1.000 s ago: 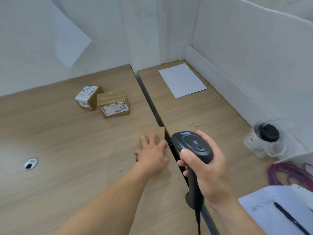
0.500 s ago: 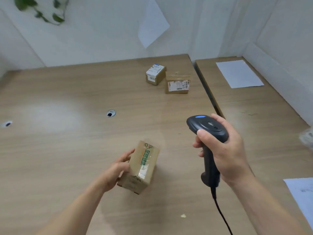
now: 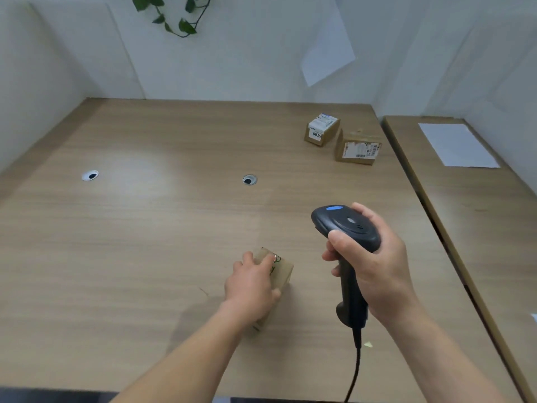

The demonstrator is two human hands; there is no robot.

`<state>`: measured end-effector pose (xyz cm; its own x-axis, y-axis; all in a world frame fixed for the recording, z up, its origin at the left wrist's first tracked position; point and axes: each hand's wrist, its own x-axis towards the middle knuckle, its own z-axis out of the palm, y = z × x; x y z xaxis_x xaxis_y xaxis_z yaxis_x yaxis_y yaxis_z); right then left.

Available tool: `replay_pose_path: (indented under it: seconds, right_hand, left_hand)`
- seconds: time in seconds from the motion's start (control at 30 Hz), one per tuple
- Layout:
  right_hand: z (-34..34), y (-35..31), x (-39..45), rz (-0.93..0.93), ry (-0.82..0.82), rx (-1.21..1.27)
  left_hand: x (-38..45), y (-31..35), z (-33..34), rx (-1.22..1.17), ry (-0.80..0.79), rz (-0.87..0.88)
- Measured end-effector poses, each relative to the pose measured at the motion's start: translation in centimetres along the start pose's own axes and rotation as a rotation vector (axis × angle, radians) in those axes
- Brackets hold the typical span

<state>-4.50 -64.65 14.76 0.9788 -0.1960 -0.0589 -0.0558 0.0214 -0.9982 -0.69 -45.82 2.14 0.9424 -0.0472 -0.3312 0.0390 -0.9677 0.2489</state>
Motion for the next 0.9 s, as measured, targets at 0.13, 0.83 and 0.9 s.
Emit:
replay_pose_path:
  seconds: [0.13, 0.83, 0.9]
  right_hand:
    - [0.3, -0.4, -0.7, 0.003, 0.007, 0.013]
    - [5.0, -7.9, -5.0, -0.146, -0.492, 0.086]
    - [5.3, -8.5, -5.7, -0.172, -0.52, 0.115]
  left_hand:
    - [-0.8, -1.0, 1.0, 0.114, -0.148, -0.042]
    - [-10.3, -7.3, -17.3, -1.256, 0.411, -0.036]
    - [-12.0, -7.4, -17.6, -1.235, 0.465, -0.043]
